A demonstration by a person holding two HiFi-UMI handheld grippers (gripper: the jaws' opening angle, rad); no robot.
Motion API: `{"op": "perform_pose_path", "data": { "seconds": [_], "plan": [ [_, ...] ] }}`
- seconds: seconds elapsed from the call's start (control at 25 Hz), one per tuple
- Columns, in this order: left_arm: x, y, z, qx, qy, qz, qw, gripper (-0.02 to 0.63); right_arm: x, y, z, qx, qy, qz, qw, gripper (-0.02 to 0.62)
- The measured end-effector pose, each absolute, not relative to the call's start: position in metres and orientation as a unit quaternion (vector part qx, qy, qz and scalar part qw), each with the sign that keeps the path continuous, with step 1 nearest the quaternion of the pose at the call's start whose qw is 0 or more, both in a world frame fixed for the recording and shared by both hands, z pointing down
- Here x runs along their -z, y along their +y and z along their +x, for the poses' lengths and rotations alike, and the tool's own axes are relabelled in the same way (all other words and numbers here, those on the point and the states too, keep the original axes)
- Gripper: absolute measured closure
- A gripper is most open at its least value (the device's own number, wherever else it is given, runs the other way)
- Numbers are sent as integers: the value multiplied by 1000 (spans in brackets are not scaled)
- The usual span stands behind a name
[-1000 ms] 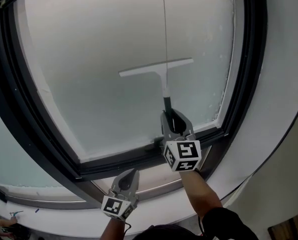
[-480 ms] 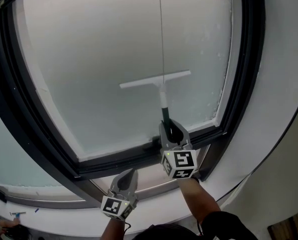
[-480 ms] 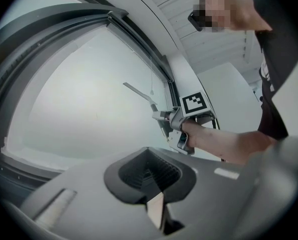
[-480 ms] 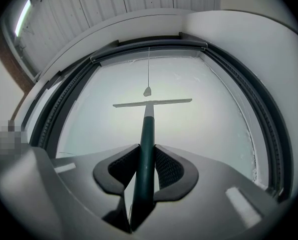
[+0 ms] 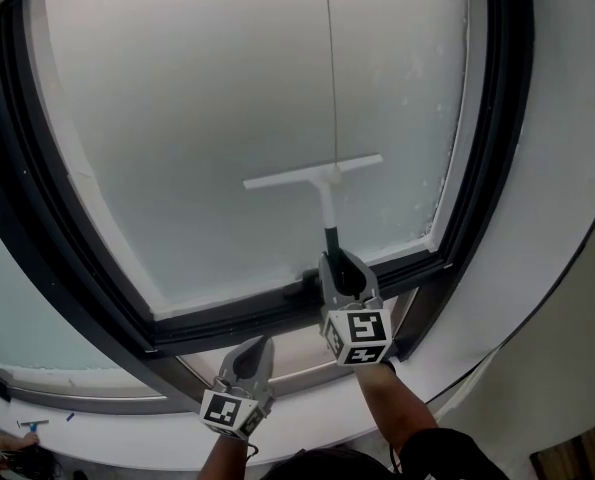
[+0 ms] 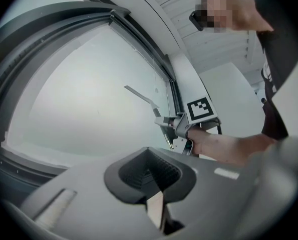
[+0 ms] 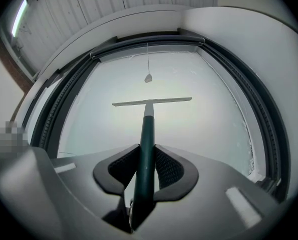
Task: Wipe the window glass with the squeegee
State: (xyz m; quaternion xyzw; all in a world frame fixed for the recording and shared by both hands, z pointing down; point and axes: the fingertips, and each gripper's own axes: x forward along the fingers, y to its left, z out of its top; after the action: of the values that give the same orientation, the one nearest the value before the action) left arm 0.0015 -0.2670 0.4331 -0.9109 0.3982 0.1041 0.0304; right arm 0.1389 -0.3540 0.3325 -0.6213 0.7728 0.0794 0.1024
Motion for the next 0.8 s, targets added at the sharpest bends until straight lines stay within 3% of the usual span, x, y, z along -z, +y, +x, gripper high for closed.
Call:
{"op": "perform_pose_path", "data": {
  "seconds": [0.8],
  "plan": [
    [-442, -273, 9, -104, 394, -913, 10, 606, -383, -348, 140, -45, 776, -625, 70, 500]
  ]
}}
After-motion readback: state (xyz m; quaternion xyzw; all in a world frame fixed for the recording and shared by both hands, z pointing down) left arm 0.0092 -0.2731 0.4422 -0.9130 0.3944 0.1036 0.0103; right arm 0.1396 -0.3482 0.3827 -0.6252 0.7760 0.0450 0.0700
